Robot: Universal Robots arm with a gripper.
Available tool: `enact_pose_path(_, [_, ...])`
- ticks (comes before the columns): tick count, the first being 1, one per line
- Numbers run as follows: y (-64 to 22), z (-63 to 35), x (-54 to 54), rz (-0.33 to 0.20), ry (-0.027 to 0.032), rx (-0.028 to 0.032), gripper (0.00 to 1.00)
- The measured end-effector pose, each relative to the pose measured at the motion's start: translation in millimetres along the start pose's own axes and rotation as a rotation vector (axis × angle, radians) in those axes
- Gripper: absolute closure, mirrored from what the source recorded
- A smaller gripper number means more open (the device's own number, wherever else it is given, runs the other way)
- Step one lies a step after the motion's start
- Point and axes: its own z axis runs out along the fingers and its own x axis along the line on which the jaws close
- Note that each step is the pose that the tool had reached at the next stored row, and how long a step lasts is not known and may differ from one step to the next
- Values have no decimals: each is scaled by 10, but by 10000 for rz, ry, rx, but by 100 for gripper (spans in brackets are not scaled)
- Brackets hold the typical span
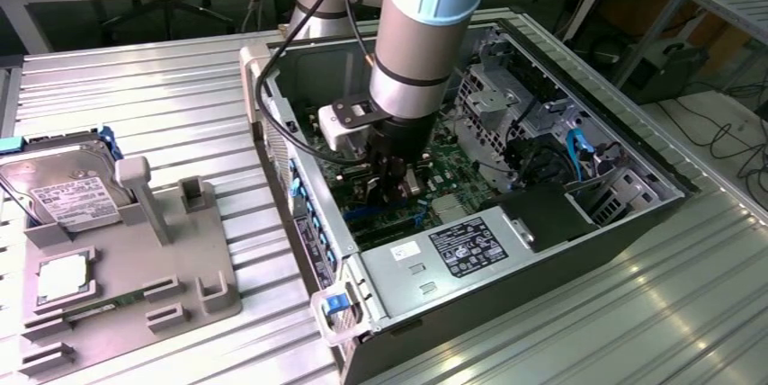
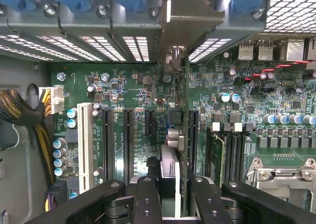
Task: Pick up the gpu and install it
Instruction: 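Insert the gpu into the slot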
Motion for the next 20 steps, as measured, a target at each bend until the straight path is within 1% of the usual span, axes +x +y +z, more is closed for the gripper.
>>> enact_pose_path(2, [1,26,1,0,5,-4,72])
enact_pose_path(5, [1,67,3,-2,17,-45,72])
enact_pose_path(6, [1,83,2,-1,12,-59,72])
enact_pose_path(7, [1,92,1,0,2,-60,72])
enact_pose_path(9, [4,87,5,0,2,-67,72])
enact_pose_path(10, [4,87,5,1,-11,-67,72])
enact_pose_path(13, [9,83,2,0,-115,-58,72])
enact_pose_path(15, [14,77,1,1,-167,-55,72])
enact_pose_path(16, [16,73,0,2,-187,-54,72])
enact_pose_path(20, [23,46,0,1,-224,-46,72])
